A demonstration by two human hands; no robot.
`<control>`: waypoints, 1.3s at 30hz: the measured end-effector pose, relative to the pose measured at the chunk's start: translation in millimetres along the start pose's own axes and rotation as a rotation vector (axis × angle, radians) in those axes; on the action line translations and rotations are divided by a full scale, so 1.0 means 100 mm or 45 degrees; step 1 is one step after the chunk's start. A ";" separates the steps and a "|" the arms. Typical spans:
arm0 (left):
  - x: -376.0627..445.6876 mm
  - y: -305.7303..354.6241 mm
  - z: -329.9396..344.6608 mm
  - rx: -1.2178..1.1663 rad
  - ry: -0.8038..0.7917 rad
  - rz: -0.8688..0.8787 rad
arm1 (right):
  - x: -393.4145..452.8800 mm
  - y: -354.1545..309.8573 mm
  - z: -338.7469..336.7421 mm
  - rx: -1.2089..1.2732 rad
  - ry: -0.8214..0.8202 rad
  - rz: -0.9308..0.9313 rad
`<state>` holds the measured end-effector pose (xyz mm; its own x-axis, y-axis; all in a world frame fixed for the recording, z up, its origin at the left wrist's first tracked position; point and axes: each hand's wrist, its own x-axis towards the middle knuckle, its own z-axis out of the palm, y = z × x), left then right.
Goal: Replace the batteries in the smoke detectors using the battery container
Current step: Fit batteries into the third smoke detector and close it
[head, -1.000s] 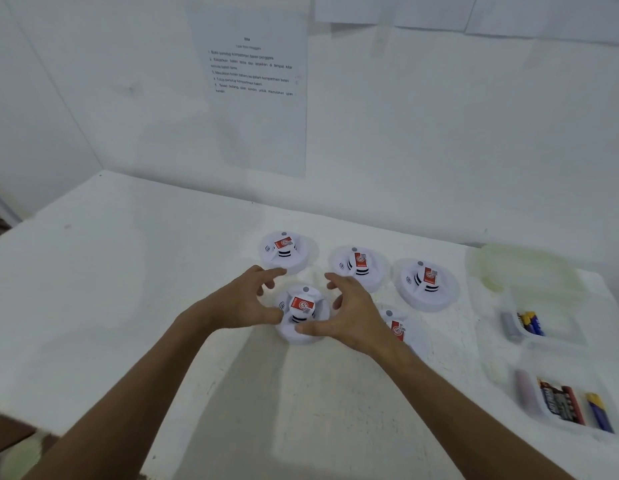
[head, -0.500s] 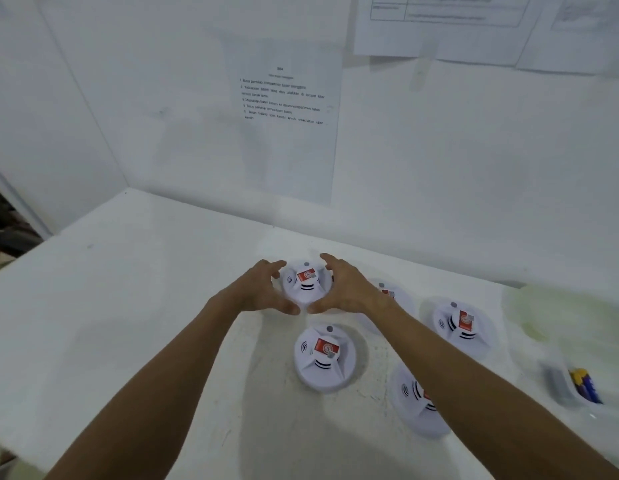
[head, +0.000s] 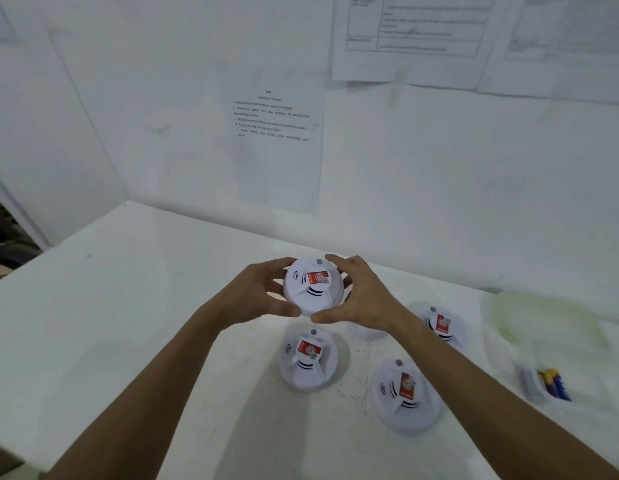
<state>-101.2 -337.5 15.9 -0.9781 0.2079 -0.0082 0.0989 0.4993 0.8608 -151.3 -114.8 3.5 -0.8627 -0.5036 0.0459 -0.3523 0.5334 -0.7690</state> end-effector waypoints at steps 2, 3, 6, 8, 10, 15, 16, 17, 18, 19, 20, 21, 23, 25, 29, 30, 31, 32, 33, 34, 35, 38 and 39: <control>-0.07 0.23 0.11 -0.057 -0.034 0.017 | -0.25 -0.03 -0.18 -0.007 0.020 -0.023; -0.10 0.34 0.16 -0.087 -0.048 0.029 | -0.35 -0.04 -0.26 -0.013 0.032 -0.027; -0.15 0.67 0.36 -0.160 -0.099 0.072 | -0.69 -0.06 -0.52 -0.073 0.016 -0.028; -0.18 0.87 0.52 -0.212 -0.136 0.088 | -0.91 -0.05 -0.70 -0.157 -0.028 -0.037; -0.20 1.04 0.70 -0.255 -0.179 0.119 | -1.14 -0.03 -0.90 -0.156 -0.025 -0.050; -0.24 1.33 1.17 -0.218 -0.167 0.153 | -1.69 0.10 -1.30 0.184 0.019 -0.048; -0.24 1.39 1.27 -0.156 -0.181 0.166 | -1.79 0.14 -1.35 0.248 0.030 -0.049; -0.23 1.45 1.37 -0.114 -0.209 0.183 | -1.87 0.19 -1.40 0.302 0.045 -0.054; -0.23 1.53 1.46 -0.094 -0.247 0.207 | -1.95 0.24 -1.44 0.350 0.058 -0.057; -0.23 1.60 1.54 -0.084 -0.284 0.238 | -2.02 0.27 -1.47 0.397 0.066 -0.061; -0.23 1.65 1.61 -0.082 -0.313 0.265 | -2.09 0.31 -1.49 0.438 0.073 -0.065; -0.23 1.70 1.67 -0.089 -0.324 0.281 | -2.14 0.33 -1.51 0.473 0.077 -0.077; -0.22 1.77 1.76 -0.104 -0.311 0.282 | -2.24 0.37 -1.55 0.512 0.079 -0.096; -0.22 1.80 1.81 -0.071 -0.288 0.294 | -2.32 0.41 -1.58 0.497 0.092 -0.088; -0.24 1.87 1.87 -0.016 -0.248 0.361 | -2.39 0.49 -1.61 0.359 0.177 -0.061; -0.25 1.89 1.88 -0.011 -0.233 0.375 | -2.40 0.50 -1.61 0.321 0.200 -0.063; -0.26 1.91 1.89 -0.002 -0.224 0.385 | -2.41 0.51 -1.62 0.291 0.216 -0.069; -0.26 1.93 1.91 0.010 -0.221 0.390 | -2.42 0.51 -1.62 0.266 0.225 -0.077; -0.26 1.94 1.92 0.024 -0.217 0.386 | -2.42 0.52 -1.63 0.248 0.228 -0.088; -0.27 1.96 1.93 0.024 -0.210 0.375 | -2.43 0.52 -1.63 0.241 0.228 -0.095; -0.27 1.97 1.95 0.019 -0.199 0.363 | -2.44 0.52 -1.65 0.246 0.229 -0.101; -0.26 2.00 1.97 0.072 -0.201 0.390 | -2.49 0.54 -1.68 0.322 0.227 -0.109; -0.27 2.02 1.98 0.075 -0.210 0.388 | -2.51 0.55 -1.69 0.342 0.220 -0.109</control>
<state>-18.8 -75.5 89.1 -0.8596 0.4857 0.1586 0.3971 0.4397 0.8056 -15.7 155.7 57.9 -0.8912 -0.4035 0.2074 -0.3376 0.2845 -0.8973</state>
